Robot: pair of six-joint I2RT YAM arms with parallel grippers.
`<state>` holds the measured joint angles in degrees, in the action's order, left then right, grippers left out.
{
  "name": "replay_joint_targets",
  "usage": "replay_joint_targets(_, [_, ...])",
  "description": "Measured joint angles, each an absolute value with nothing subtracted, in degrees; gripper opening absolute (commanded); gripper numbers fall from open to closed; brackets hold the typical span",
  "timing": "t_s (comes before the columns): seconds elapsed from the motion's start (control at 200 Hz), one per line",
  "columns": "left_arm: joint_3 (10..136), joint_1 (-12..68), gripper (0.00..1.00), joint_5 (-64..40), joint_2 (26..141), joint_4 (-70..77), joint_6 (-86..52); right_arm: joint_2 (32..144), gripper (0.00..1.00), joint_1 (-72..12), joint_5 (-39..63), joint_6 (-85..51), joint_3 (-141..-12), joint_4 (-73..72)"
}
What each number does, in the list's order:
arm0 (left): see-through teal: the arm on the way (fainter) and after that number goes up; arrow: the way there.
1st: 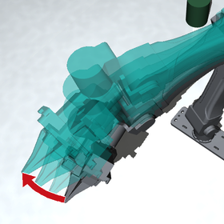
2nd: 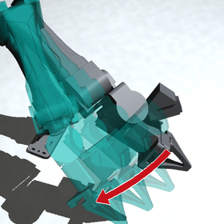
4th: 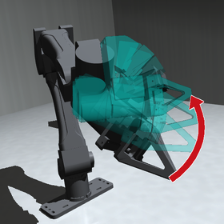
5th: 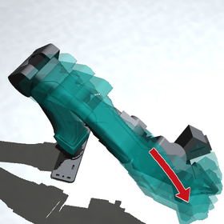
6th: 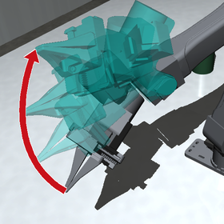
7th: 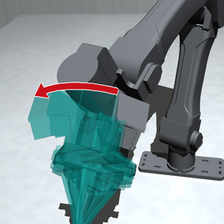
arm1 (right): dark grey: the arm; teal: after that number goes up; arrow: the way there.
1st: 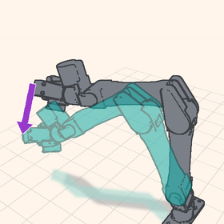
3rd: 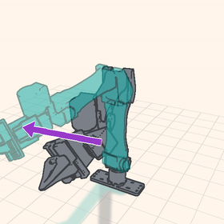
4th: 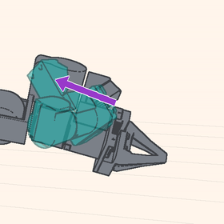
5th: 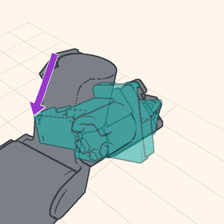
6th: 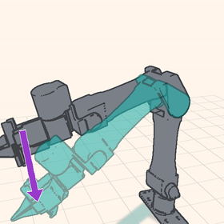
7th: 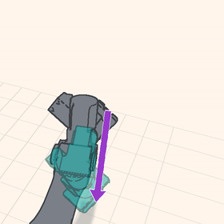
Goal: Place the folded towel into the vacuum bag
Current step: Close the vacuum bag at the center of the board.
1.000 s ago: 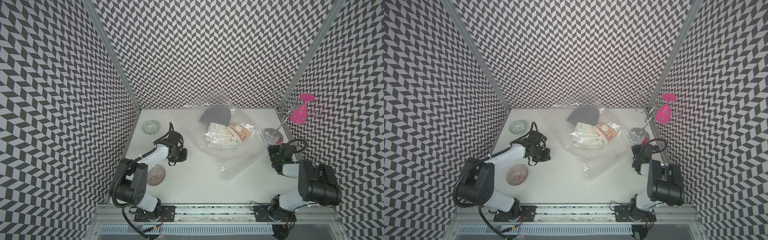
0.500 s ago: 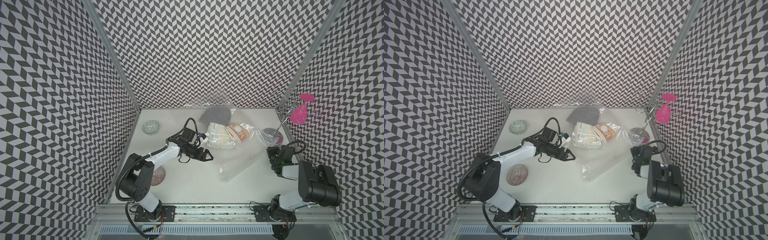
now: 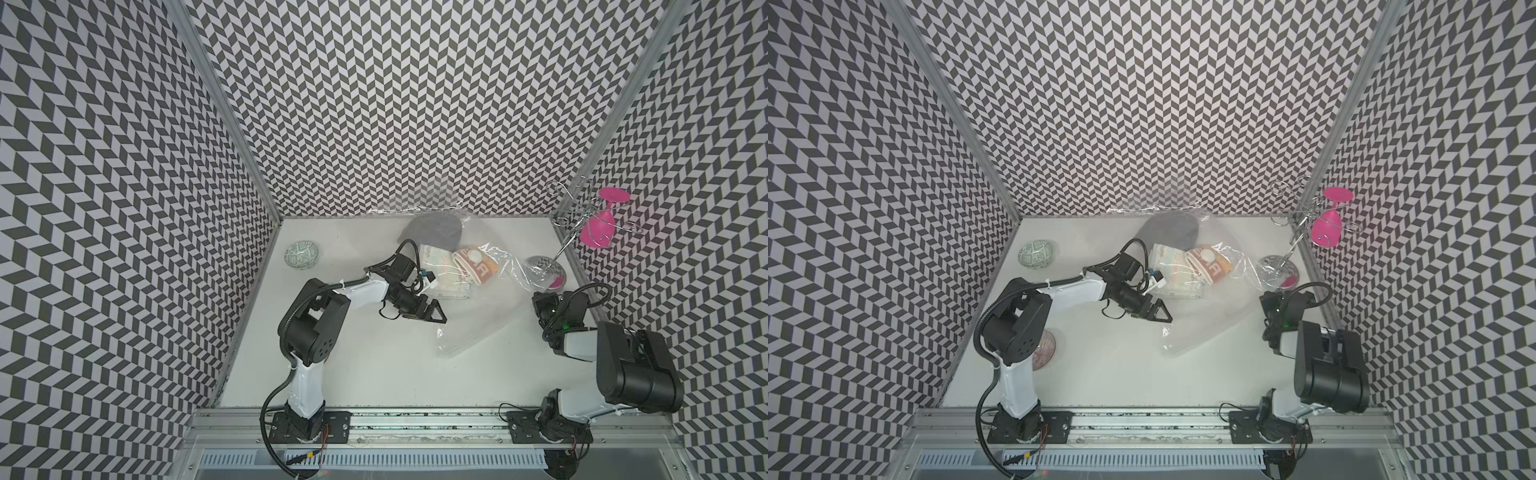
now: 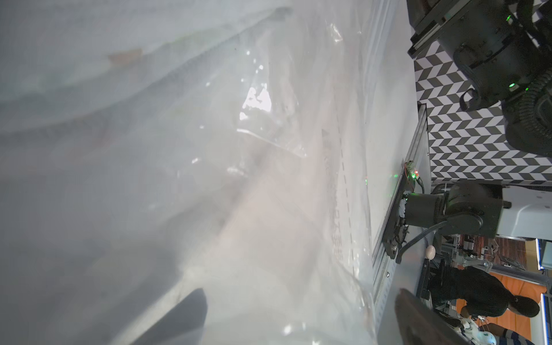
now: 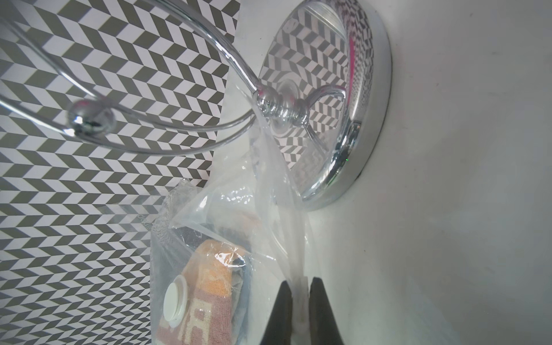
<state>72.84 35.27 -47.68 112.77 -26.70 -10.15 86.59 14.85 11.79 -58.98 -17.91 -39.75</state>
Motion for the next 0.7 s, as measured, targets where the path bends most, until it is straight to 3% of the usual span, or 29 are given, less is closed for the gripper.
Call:
replay_joint_targets(0.11, [75.77, 36.03, 0.80, -46.35, 116.60, -26.89, -11.40, 86.00, 0.00, 14.85, 12.47, -59.40, -16.80, -40.51])
replay_joint_targets(0.26, [76.75, 35.88, 0.13, -43.27, 118.32, -27.51, -12.97, 83.29, 0.00, 14.81, 13.39, -59.59, -14.90, -41.25])
replay_joint_targets(0.31, [76.75, 35.88, 0.00, -41.89, 118.30, -27.73, -13.26, 82.74, 0.00, 14.74, 13.87, -59.59, -14.17, -41.52])
replay_joint_targets(0.701, [71.46, 35.92, 0.00, -32.53, 108.09, -32.82, -11.31, 83.74, 0.00, 13.69, 16.32, -62.67, -10.15, -44.23])
